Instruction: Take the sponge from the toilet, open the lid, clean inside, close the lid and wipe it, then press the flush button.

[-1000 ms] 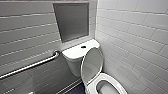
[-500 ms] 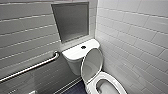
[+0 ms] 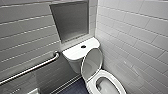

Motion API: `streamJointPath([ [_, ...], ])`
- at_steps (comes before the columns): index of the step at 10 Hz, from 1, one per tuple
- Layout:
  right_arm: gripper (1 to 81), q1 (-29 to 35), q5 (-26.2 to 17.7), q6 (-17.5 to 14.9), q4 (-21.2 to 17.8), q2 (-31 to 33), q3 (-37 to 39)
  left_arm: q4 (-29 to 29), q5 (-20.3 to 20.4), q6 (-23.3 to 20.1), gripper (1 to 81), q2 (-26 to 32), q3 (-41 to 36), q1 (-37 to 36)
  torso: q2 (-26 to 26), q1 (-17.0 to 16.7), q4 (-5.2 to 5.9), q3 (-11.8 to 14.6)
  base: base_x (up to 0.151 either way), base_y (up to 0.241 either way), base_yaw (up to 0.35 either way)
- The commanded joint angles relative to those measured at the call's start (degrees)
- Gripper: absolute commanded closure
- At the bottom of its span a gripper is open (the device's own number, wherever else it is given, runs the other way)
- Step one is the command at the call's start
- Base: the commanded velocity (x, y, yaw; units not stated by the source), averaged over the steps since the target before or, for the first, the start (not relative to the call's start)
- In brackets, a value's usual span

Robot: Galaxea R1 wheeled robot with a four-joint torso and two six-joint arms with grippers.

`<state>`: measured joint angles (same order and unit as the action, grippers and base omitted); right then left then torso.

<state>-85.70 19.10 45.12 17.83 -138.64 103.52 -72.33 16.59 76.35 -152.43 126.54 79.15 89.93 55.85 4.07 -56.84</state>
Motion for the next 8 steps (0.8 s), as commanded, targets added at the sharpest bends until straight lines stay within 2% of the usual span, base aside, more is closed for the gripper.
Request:
streamJointPath([
  [1, 81.1, 0.4, -2.2, 0.1, 1.6, 1.4, -0.5, -1.2, -5.8, -0.4, 1.0, -0.3, -0.4, -1.0, -5.6, -3.6, 0.0, 0.0, 0.0, 0.0, 0.0],
  [2, 81.1, 0.4, -2.2, 0.1, 1.6, 1.1, -0.3, -1.3, -10.2, -0.4, 1.0, -1.6, 0.1, -0.9, -1.8, -1.2, 0.0, 0.0, 0.0, 0.0, 0.0],
  [4, 81.1, 0.5, -2.2, 0.1, 1.7, 1.1, -0.3, 0.5, -22.9, 0.5, 1.0, -7.5, 4.7, 0.1, -3.7, -2.4, 0.0, 0.0, 0.0, 0.0, 0.0],
  [5, 81.1, 0.7, -2.2, 0.1, 1.7, 1.1, -0.3, 2.7, -25.3, 0.7, 1.0, -10.5, 9.6, 0.6, -4.1, -2.6, 0.0, 0.0, 0.0, 0.0, 0.0],
  [6, 81.1, 0.7, -2.2, 0.1, 1.7, 1.0, -0.2, 4.7, -25.2, 0.7, 1.0, -12.5, 13.8, 1.6, -4.0, -2.6, 0.0, 0.0, 0.0, 0.0, 0.0],
  [8, 81.1, 1.0, -2.2, 0.1, 1.7, 0.7, 0.3, 5.8, -25.2, 0.7, 1.0, -13.4, 15.1, 4.5, -4.0, -2.6, 0.0, 0.0, 0.0, 0.0, 0.0],
])
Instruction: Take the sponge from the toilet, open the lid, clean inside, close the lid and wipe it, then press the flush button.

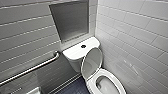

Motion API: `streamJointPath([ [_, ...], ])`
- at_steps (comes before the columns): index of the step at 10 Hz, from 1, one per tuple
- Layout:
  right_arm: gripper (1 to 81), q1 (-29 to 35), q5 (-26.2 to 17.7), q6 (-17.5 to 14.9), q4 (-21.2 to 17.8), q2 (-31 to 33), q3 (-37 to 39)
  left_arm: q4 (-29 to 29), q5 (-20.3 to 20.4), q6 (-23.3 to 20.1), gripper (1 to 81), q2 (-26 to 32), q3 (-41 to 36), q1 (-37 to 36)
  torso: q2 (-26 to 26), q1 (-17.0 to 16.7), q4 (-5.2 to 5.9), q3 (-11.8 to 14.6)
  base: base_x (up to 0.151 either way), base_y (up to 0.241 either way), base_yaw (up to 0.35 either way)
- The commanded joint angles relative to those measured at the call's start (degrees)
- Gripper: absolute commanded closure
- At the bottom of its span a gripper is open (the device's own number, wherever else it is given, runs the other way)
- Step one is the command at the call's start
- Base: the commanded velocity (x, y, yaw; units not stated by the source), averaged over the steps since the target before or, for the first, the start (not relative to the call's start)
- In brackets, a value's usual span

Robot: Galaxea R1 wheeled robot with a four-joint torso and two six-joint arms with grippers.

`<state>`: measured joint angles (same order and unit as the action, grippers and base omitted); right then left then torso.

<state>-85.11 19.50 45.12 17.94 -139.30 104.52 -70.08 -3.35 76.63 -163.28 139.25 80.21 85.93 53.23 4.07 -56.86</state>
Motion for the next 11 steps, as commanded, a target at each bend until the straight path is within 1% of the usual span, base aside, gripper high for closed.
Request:
streamJointPath([
  [1, 81.1, 0.8, -2.6, 0.1, 1.6, 1.1, -0.5, 4.1, -5.1, 0.5, 1.0, -2.6, 2.5, 4.3, 0.0, 0.0, 0.0, 0.0, 0.0, 0.0, 0.0],
  [2, 81.1, 1.0, -2.7, 0.1, 1.7, 0.5, 0.1, 5.1, -5.6, -0.7, 1.0, -3.4, 2.6, 4.4, 0.0, 0.0, 0.0, 0.0, 0.0, 0.0, 0.0],
  [3, 81.1, 0.9, -2.7, 0.1, 1.7, -0.3, 1.6, 8.3, -6.4, -5.6, 1.0, -4.3, 3.0, 4.2, 0.0, 0.0, 0.0, 0.0, 0.0, 0.0, 0.0],
  [4, 81.1, 0.6, -2.7, 0.1, 1.7, -1.8, 4.3, 19.8, -6.8, -19.7, 1.0, -4.7, 3.4, 4.0, 0.0, 0.0, 0.0, 0.0, 0.0, 0.0, 0.0],
  [5, 81.1, 0.3, -3.1, 0.1, 1.9, -3.2, 7.1, 35.6, -5.9, -36.3, 1.0, -4.3, 3.3, 3.3, 0.0, 0.0, 0.0, 0.0, 0.0, 0.0, 0.0],
  [6, 81.1, -0.1, -3.5, 0.1, 1.9, -4.6, 9.6, 46.0, -4.9, -48.7, 1.0, -4.1, 3.1, 2.5, 0.0, 0.0, 0.0, 0.0, 0.0, 0.0, 0.0],
  [7, 81.1, -0.9, -3.8, 0.1, 2.5, -6.6, 13.4, 57.1, -4.7, -59.9, 1.0, -4.0, 3.0, 1.5, 0.0, 0.0, 0.0, 0.0, 0.0, 0.0, 0.0],
  [8, 81.1, -1.8, -3.8, 0.1, 4.5, -8.4, 16.7, 62.8, -5.1, -64.0, 1.0, -3.9, 3.0, 0.5, 0.0, 0.0, 0.0, 0.0, 0.0, 0.0, 0.0],
  [9, 81.1, -2.6, -3.8, 0.1, 6.3, -10.2, 19.8, 64.2, -4.9, -64.3, 1.0, -3.7, 3.0, 0.2, 0.0, 0.0, 0.0, 0.0, 0.0, 0.0, 0.0],
  [10, 81.1, -3.1, -3.8, 0.1, 6.8, -11.2, 21.9, 64.1, -4.8, -64.4, 1.0, -3.6, 2.8, -0.6, 0.0, 0.0, 0.0, 0.0, 0.0, 0.0, 0.0],
  [11, 81.1, -3.2, -3.5, 0.2, 8.2, -12.1, 23.9, 64.0, -4.9, -64.7, 1.0, -3.5, 2.6, -1.7, 0.0, 0.0, 0.0, 0.0, 0.0, 0.0, 0.0],
])
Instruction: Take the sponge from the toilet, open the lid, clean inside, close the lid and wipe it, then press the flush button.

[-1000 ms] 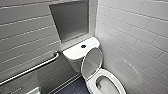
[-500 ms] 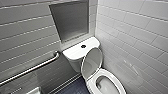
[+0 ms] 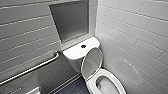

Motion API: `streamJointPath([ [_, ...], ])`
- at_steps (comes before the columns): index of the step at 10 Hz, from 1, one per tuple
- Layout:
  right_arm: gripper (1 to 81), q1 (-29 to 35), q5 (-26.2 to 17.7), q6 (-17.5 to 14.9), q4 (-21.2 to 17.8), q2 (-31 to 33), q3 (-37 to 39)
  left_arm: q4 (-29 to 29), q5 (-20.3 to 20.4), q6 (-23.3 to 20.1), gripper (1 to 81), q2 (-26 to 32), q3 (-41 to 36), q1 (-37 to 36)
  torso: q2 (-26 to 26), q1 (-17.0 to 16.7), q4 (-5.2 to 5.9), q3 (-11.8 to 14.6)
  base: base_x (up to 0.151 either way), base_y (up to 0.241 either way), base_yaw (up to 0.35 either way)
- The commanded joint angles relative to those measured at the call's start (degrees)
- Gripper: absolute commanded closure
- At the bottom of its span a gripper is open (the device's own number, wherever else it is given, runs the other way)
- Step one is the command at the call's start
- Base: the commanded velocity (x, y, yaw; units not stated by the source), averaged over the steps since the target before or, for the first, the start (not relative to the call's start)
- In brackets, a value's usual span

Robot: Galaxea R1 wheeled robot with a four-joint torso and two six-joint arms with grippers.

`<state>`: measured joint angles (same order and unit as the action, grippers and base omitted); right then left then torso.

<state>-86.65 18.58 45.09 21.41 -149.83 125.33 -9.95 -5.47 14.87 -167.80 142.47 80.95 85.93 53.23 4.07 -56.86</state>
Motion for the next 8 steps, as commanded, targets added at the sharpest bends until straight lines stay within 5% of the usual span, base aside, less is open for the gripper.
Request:
streamJointPath([
  [1, 81.1, -1.7, -2.6, 0.4, 5.0, -2.0, 3.6, 3.4, -2.8, -3.1, 1.0, 1.8, -1.4, -3.5, 0.0, 0.0, 0.0, 0.0, 0.0, 0.0, 0.0],
  [8, 81.1, -2.4, -1.9, 0.5, 5.1, -3.1, 4.5, 1.9, -3.8, -3.8, 1.0, 16.6, -30.4, -14.2, 0.0, 0.0, 0.0, 0.0, 0.0, 0.0, 0.0],
])
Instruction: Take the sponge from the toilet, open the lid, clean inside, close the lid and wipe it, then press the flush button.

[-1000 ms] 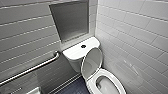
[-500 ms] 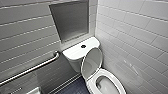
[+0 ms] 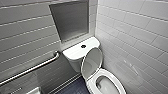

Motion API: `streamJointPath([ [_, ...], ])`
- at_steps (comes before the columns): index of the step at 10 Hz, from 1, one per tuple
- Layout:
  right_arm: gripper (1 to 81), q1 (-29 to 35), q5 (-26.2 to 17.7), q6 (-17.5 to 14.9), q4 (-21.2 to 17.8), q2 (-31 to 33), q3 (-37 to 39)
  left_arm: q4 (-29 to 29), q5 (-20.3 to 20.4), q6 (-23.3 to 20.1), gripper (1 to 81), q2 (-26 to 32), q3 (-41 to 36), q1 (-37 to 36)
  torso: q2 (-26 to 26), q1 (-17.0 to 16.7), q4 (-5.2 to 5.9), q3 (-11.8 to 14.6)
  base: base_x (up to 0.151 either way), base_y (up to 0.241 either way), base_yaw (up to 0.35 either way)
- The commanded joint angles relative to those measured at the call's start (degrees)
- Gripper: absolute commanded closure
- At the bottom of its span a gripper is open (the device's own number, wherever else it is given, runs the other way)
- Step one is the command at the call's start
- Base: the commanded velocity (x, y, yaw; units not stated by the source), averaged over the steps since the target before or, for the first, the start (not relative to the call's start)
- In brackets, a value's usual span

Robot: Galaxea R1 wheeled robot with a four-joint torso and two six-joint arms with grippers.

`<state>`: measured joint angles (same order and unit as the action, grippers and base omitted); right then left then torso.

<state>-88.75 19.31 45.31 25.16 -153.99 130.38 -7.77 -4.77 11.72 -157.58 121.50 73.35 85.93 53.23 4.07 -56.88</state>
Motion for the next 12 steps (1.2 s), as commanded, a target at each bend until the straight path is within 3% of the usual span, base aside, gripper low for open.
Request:
streamJointPath([
  [1, 81.1, -0.3, -2.4, 0.4, 1.5, 1.2, -0.9, 0.2, -6.0, -0.5, 1.0, 7.9, -12.1, -8.9, 0.0, 0.0, 0.0, 0.0, 0.0, 0.0, 0.0],
  [5, 81.1, -0.5, -2.1, 0.4, 1.4, 0.9, -0.8, 6.2, -11.0, -0.2, 1.0, 8.9, -14.9, -18.1, 0.0, 0.0, 0.0, 0.0, 0.0, 0.0, 0.0],
  [8, 81.1, -0.8, -2.1, 0.4, 1.5, 0.9, -0.1, 10.3, -11.3, -0.1, 1.0, 9.1, -17.3, -24.4, 0.0, 0.0, 0.0, 0.0, 0.0, 0.0, 0.0],
  [11, 81.1, -0.8, -2.1, 0.3, 1.5, 0.9, 0.0, 15.3, -12.3, -0.1, 1.0, 10.7, -20.2, -30.7, 0.0, 0.0, 0.0, 3.7, 0.0, 0.0, 0.0],
  [12, 81.1, -0.8, -2.1, 0.3, 1.5, 0.9, 0.1, 16.8, -12.3, -0.1, 1.0, 11.0, -20.5, -32.4, -0.1, 0.0, 0.0, 1.5, 0.0, 0.0, 0.0],
])
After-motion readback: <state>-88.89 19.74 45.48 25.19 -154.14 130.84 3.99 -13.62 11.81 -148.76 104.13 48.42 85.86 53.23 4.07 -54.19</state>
